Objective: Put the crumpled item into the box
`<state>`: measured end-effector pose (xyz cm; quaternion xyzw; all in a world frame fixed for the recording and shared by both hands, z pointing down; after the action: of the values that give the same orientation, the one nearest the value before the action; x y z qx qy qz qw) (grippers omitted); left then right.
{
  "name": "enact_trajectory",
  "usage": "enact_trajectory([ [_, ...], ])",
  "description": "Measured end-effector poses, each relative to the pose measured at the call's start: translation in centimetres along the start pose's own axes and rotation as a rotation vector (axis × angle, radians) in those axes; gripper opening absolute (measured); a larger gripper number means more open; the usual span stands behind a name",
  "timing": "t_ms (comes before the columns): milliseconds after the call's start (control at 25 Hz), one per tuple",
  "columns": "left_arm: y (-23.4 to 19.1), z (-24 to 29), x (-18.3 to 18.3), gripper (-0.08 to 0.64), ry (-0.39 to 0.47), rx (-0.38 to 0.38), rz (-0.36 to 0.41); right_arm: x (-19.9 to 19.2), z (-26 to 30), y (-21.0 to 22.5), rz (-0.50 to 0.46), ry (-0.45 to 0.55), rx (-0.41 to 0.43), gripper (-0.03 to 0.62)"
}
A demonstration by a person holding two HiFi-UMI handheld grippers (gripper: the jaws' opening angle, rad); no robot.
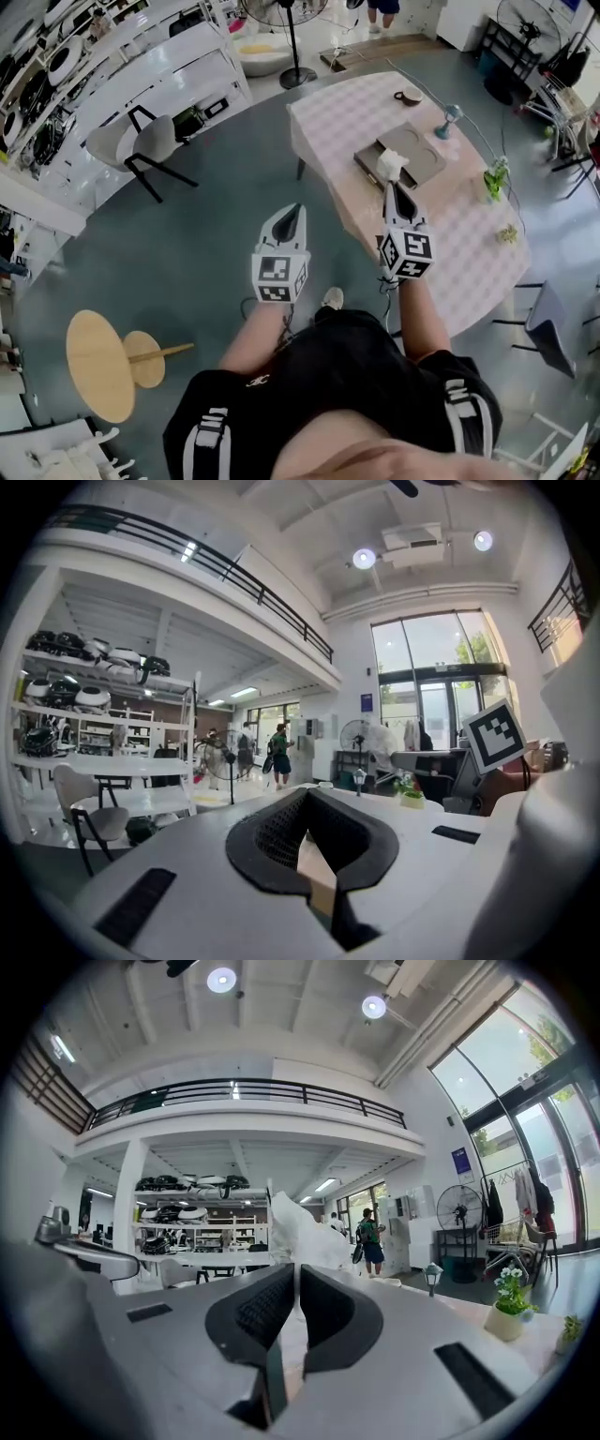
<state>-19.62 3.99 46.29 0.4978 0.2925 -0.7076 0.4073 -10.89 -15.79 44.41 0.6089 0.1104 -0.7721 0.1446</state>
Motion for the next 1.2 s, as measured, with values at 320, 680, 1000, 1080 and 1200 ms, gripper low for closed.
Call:
enact_trajectory([
  [320,-3.1,8.3,3.5,-0.01,-0.009,-0.063,0.022,1.7,7.4,3.8,0.028,-0.017,-0.06,0.021],
  [680,-2.3,14.1,6.5,-0.011,0.001,-0.19,0.07,2.6,8.5,6.7,0.042,-0.022,-0.165,0.021],
  [1000,-0.3,22.2,9.9,-0.009,0.023,-0.406,0.176,2.7,8.6,10.5,0.079,-0.012,-0.379,0.021],
  [1080,0.2,23.8,10.5,-0.01,0.024,-0.453,0.199,2.3,8.5,11.3,0.1,-0.014,-0.43,0.021],
  [1200,1.0,25.8,11.2,-0.009,0.03,-0.541,0.234,1.9,8.3,11.9,0.117,-0.019,-0.515,0.021],
])
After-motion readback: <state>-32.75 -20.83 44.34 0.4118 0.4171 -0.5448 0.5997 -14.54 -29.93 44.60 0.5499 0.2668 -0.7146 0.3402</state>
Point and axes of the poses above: the fingertips, and each gripper's own axes: z forward along the fingers, y to its right, x out of its top, the point moved 2 cm from there along -z, backward along the fingers, and after that the axes turned 12 degrees about -y, right-handed, at the moved point
